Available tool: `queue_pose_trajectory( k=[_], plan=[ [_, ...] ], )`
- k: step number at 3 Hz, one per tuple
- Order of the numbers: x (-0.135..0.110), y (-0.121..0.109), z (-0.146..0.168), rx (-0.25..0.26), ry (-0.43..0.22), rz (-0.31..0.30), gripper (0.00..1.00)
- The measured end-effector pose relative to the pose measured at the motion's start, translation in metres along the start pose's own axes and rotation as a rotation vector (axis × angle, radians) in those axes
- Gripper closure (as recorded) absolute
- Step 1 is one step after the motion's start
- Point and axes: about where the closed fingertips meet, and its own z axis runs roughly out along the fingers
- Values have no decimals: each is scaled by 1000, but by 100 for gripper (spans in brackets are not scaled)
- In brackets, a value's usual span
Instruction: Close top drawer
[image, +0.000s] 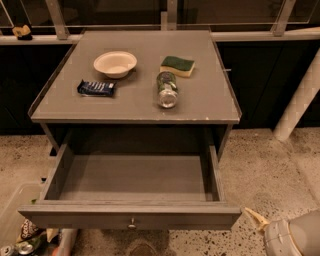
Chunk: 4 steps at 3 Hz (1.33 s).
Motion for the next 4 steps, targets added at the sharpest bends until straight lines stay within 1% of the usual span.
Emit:
queue_pose_trajectory(
  k=[3,4],
  plan=[
    [-2,-3,-5,0,0,0,0],
    [-2,0,-5,2,-5,3,0]
  ],
)
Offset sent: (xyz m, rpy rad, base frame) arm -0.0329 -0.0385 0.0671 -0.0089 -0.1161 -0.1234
